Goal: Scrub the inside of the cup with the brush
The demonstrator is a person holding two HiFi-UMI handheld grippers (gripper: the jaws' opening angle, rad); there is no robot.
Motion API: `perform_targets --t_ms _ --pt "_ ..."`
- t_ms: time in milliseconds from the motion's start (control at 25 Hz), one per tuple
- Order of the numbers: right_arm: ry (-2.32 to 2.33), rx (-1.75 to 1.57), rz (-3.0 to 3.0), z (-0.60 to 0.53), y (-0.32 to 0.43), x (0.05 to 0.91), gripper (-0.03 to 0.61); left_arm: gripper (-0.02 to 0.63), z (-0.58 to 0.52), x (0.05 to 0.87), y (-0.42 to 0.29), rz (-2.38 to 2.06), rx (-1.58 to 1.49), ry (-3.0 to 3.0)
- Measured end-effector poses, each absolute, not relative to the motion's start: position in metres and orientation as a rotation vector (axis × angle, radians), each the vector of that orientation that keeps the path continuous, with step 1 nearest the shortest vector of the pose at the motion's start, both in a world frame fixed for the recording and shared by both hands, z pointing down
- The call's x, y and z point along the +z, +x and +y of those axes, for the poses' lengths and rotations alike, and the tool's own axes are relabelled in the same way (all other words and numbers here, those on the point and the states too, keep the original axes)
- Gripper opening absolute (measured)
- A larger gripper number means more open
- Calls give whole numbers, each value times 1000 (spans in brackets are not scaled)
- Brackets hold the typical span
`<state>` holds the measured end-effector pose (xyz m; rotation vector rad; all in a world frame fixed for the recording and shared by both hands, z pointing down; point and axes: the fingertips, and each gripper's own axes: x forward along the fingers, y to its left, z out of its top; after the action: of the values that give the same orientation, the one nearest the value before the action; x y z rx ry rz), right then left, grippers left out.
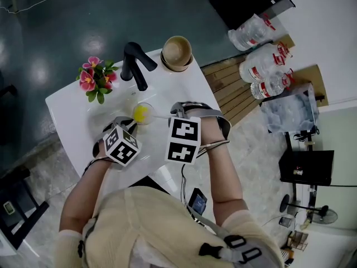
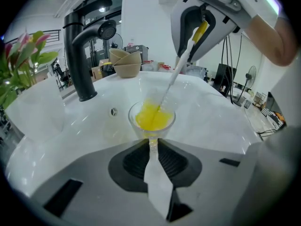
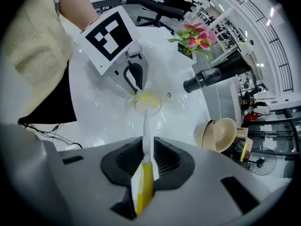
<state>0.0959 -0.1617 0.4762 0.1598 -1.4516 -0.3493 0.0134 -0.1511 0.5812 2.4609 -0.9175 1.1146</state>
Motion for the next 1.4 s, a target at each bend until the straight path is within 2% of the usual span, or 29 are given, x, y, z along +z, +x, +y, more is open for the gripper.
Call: perform_targets --t_ms 120,560,1400 --pt "148 -334 -1460 -157 101 470 54 64 -150 579 12 -929 1110 2468" --pt "141 -319 -1453 -153 110 454 52 63 -148 568 17 -960 1281 2619" --pt "141 -289 -1482 -148 104 498 51 61 -143 567 21 -948 1430 2713"
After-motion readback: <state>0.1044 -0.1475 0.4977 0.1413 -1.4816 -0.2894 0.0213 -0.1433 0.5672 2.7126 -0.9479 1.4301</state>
